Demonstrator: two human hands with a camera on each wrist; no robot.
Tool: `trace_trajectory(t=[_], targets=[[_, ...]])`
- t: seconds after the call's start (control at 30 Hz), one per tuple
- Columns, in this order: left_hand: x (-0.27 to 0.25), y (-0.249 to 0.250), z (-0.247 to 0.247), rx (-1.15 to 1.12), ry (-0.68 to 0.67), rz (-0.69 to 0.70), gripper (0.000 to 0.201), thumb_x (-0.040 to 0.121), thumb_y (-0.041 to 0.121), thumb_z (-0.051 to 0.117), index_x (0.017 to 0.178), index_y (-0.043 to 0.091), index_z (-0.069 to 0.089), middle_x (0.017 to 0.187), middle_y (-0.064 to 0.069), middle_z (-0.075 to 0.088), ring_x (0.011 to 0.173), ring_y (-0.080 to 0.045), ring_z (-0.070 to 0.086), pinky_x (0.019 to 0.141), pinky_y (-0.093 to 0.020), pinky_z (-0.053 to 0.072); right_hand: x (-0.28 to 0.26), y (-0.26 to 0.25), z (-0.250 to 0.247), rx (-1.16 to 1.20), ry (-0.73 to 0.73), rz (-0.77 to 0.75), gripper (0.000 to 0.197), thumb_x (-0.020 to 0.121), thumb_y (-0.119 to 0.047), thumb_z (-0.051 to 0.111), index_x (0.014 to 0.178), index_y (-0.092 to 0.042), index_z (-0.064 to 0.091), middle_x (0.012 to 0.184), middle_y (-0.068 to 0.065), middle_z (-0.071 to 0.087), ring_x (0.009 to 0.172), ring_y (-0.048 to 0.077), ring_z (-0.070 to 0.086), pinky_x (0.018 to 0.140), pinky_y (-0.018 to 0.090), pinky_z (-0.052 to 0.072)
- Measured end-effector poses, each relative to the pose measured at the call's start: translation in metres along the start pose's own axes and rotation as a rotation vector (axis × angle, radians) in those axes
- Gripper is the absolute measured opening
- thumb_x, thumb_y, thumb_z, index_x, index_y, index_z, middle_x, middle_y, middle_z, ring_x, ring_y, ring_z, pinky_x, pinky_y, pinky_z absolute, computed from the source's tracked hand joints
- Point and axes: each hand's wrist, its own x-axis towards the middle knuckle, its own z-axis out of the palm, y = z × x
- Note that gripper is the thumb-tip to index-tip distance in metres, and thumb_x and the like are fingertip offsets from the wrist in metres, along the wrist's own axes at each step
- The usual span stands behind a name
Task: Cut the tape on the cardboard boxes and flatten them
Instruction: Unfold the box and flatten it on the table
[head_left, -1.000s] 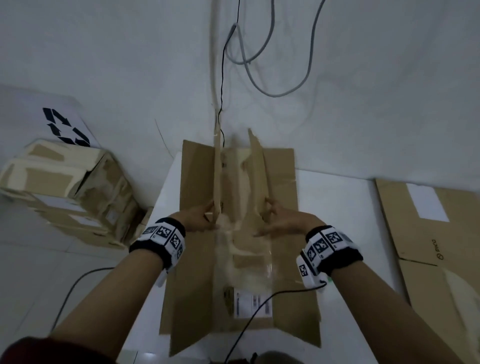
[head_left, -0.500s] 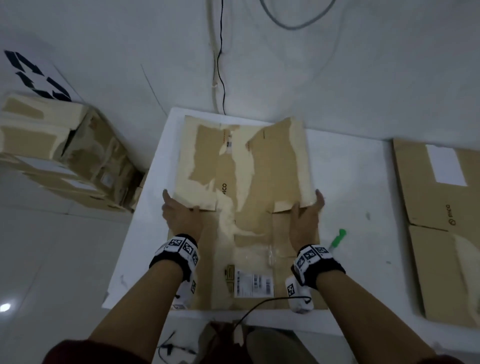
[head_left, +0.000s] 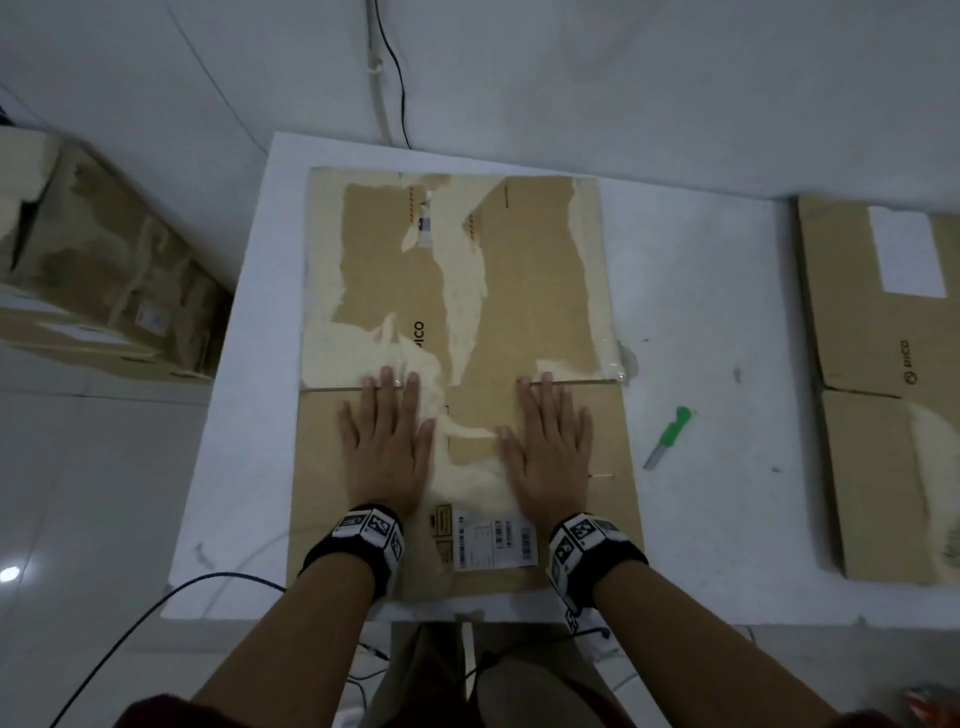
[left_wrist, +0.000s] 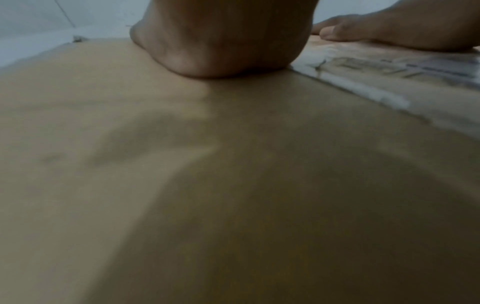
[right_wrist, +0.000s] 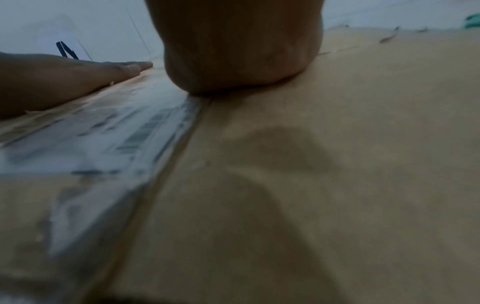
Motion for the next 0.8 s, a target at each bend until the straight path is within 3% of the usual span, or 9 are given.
trace_trajectory(t=[0.2,0.33,0.47,0.7,0.8], targets=[[-0.001,-0.001,-0.005,-0.009,-0.041,0.032,0.064,0.098,0.046,0.020,0.154,0.016,0.016,0.161,-0.012,0.008,0.149,-0.031,0.004,0.117,-0.055,0.001,-0.001,0.002,-0.005,0.021,-0.041,-0.021,0.064,0.101,-0.050,0.023,0.158,-0.024,0.007,0.166,0.001,0.000,0.153,0.021,-0.004,0.123,0.050,0.003],[-0.042,0.010,-0.007,-0.065,-0.043,0.101,0.063,0.099,0.042,0.020,0.153,0.009,0.019,0.161,-0.011,0.011,0.149,-0.026,0.008,0.118,-0.054,0.005,-0.035,-0.007,-0.003,0.098,-0.035,-0.086,0.061,0.103,-0.037,0.026,0.157,-0.014,0.014,0.166,0.001,0.007,0.153,0.016,0.003,0.121,0.052,0.013],[-0.086,0.012,0.001,-0.060,-0.051,0.155,0.062,0.098,0.041,0.026,0.151,0.009,0.026,0.160,-0.010,0.016,0.148,-0.026,0.013,0.117,-0.057,0.009,-0.076,-0.014,0.006,0.057,-0.025,-0.159,0.062,0.101,-0.038,0.031,0.156,-0.013,0.020,0.165,0.002,0.011,0.152,0.019,0.008,0.121,0.055,0.014],[-0.083,0.012,0.002,-0.080,-0.055,0.140,0.065,0.094,0.044,0.031,0.152,0.013,0.026,0.160,-0.007,0.017,0.148,-0.024,0.013,0.118,-0.056,0.004,-0.076,-0.017,0.005,0.066,-0.005,-0.145,0.062,0.099,-0.040,0.034,0.156,-0.018,0.024,0.164,0.000,0.016,0.152,0.018,0.011,0.122,0.052,0.012],[-0.077,0.011,0.000,-0.113,-0.046,0.120,0.058,0.098,0.045,0.027,0.144,0.012,0.043,0.152,-0.011,0.037,0.141,-0.029,0.032,0.117,-0.053,0.009,-0.070,-0.016,0.001,0.128,0.030,-0.125,0.055,0.098,-0.041,0.039,0.148,-0.018,0.041,0.156,-0.002,0.034,0.146,0.019,0.030,0.119,0.048,0.018]])
